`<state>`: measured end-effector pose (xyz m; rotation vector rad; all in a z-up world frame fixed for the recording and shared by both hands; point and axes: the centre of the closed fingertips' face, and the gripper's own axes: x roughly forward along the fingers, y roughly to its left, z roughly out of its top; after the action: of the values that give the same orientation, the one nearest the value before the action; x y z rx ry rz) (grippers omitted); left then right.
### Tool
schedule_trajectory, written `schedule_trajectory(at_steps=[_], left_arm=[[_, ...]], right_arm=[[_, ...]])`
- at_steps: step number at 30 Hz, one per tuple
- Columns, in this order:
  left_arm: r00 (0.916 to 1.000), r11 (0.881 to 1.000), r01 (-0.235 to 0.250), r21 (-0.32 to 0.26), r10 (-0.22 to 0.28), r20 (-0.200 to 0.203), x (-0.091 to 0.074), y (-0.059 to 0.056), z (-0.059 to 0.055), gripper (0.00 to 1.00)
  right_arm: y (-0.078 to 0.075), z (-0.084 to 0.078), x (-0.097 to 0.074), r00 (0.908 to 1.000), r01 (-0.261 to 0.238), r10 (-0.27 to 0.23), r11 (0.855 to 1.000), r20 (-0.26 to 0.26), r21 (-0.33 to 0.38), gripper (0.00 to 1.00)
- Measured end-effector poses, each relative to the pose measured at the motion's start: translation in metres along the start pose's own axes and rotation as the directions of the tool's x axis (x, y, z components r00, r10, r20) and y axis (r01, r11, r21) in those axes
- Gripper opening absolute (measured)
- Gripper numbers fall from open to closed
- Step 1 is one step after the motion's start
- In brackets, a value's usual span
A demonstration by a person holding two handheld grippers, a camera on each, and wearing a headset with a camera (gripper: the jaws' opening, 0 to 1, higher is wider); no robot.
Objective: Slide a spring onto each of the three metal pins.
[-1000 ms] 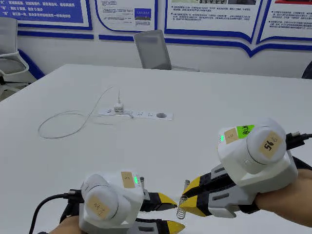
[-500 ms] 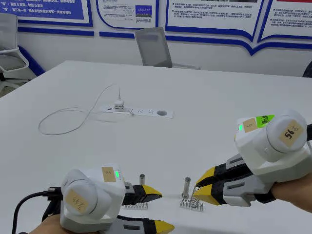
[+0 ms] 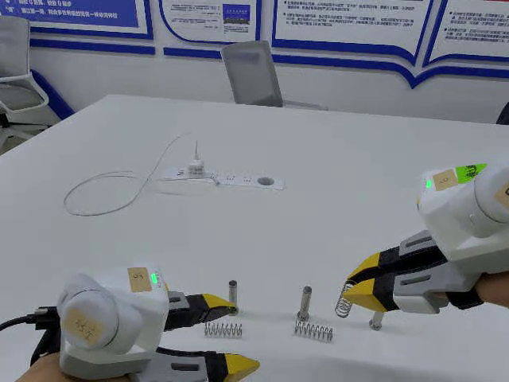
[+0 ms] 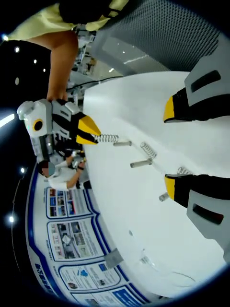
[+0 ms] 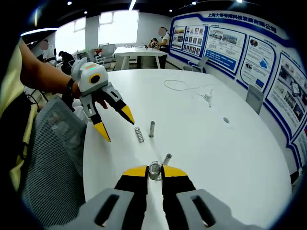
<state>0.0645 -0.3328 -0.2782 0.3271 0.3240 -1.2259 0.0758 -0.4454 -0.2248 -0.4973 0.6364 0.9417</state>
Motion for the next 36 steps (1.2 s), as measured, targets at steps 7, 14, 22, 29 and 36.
schedule_trajectory(at_steps=[7, 14, 22, 29, 36], left_arm=[[0.9996, 0.999, -0.028, -0.023, 0.028, 0.003, -0.008, 0.005, -0.004, 0.45], [0.9989, 0.998, -0.047, -0.045, 0.047, 0.003, -0.013, 0.008, -0.010, 0.45], [0.9982, 0.997, -0.060, -0.052, 0.060, 0.007, -0.016, 0.012, -0.010, 0.45], [0.9980, 0.997, -0.062, -0.052, 0.063, 0.009, -0.016, 0.013, -0.008, 0.46], [0.9980, 0.997, -0.062, -0.055, 0.063, 0.007, -0.016, 0.013, -0.009, 0.46]], right_arm=[[-0.017, -0.002, -0.013, 0.9992, 0.040, -0.040, 0.999, 0.001, 0.015, 0.12], [-0.035, -0.006, -0.025, 0.9967, 0.081, -0.081, 0.996, -0.008, 0.028, 0.12], [-0.046, -0.014, -0.024, 0.9937, 0.104, -0.103, 0.994, -0.044, 0.025, 0.12], [-0.052, -0.026, -0.018, 0.9913, 0.109, -0.106, 0.994, -0.078, 0.031, 0.12], [-0.056, -0.039, -0.013, 0.9885, 0.113, -0.108, 0.993, -0.106, 0.044, 0.12]])
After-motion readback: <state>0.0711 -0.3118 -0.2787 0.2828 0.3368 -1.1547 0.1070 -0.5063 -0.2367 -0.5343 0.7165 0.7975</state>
